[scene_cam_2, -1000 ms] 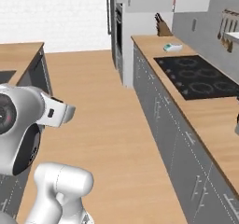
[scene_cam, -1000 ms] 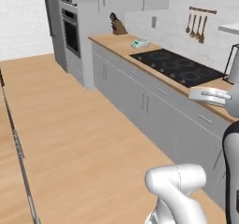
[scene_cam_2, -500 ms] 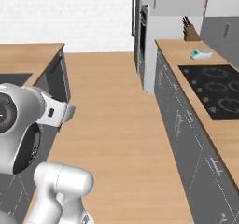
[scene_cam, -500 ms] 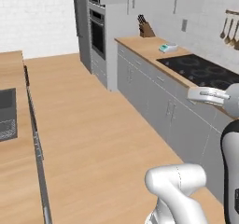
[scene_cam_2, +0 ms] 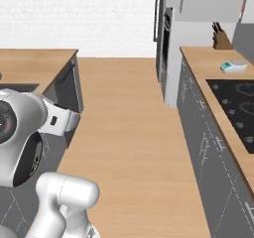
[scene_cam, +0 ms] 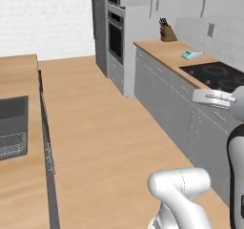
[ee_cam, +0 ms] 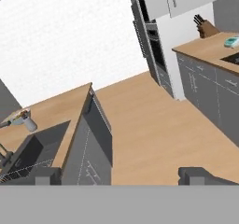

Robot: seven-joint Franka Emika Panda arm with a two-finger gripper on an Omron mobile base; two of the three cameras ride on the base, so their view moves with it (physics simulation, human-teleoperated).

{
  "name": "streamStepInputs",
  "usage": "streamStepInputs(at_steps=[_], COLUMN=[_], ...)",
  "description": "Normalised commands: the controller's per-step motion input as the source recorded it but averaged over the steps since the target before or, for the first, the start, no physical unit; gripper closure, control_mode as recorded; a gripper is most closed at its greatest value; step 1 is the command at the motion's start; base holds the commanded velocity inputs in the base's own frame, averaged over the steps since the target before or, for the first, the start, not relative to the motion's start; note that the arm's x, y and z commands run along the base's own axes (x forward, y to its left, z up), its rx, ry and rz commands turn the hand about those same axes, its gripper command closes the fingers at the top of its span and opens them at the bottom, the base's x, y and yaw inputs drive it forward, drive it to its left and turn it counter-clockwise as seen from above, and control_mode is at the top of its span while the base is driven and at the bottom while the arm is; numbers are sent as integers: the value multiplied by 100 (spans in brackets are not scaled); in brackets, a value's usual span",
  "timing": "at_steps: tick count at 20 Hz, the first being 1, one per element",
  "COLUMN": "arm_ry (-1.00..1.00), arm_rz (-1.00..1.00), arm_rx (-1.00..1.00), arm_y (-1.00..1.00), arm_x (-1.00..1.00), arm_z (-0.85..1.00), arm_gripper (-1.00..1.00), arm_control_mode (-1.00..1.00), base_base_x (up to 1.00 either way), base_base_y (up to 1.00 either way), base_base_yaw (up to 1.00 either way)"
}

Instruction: Gather all objects into one cabinet and sort the glasses and bowls to opposite sides.

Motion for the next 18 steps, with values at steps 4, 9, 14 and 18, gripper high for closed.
streamStepInputs(at_steps=[4,9,14,18], arm_ry=[0,0,0,0], arm_rz=[0,0,0,0], arm_rx=[0,0,0,0], arm_y=[0,0,0,0], arm_x=[0,0,0,0], arm_z=[0,0,0,0], arm_gripper=[-100,-100,-100,-100], arm_control_mode=[100,100,100,100], base_base_x=[92,97,100,100], base_base_y=[0,0,0,0], base_base_yaw=[14,15,16,15])
